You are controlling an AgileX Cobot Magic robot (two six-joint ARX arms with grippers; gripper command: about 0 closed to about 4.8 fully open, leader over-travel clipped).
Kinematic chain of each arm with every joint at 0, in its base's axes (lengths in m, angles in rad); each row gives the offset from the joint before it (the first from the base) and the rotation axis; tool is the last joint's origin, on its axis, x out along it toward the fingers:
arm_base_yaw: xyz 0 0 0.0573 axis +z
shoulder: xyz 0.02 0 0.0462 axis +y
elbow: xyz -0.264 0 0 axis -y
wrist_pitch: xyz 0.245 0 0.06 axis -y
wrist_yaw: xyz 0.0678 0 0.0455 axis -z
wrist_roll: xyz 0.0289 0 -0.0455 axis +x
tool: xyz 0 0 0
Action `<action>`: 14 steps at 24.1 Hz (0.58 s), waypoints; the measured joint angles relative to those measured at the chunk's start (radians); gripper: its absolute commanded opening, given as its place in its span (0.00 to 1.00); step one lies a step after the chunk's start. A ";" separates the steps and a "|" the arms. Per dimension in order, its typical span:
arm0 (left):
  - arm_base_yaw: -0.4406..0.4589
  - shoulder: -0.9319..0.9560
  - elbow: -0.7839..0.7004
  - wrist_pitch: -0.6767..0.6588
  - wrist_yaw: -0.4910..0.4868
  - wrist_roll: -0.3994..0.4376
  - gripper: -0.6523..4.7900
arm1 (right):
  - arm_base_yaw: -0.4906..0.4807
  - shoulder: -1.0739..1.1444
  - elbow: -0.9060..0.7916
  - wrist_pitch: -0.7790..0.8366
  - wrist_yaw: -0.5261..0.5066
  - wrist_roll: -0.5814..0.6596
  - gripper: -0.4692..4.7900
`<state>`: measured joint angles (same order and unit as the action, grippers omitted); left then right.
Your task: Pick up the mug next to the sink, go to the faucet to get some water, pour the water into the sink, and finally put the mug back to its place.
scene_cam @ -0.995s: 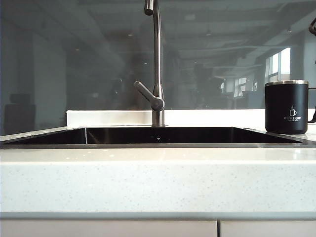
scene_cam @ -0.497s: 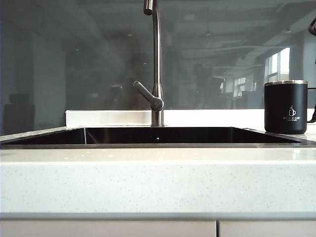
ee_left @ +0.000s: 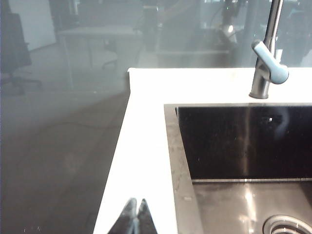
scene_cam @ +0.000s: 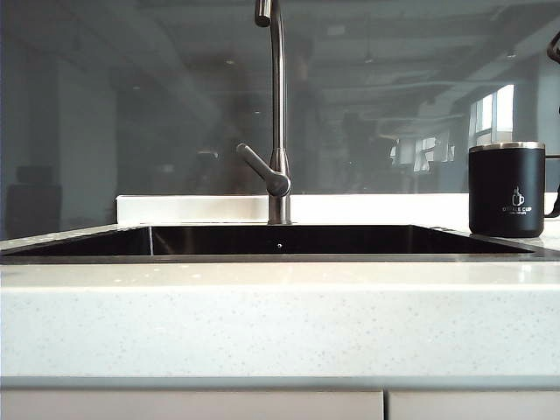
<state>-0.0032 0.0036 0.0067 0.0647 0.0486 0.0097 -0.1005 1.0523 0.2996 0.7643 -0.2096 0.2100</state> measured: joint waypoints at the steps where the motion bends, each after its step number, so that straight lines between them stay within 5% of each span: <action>1: 0.000 0.000 0.000 0.010 0.000 0.000 0.12 | 0.000 0.000 0.000 0.000 0.000 0.000 0.08; 14: 0.000 0.000 0.000 0.011 0.000 0.000 0.12 | 0.000 0.000 0.000 0.000 0.000 0.000 0.08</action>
<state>-0.0032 0.0036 0.0067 0.0761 0.0486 0.0097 -0.1005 1.0523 0.2996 0.7643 -0.2096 0.2100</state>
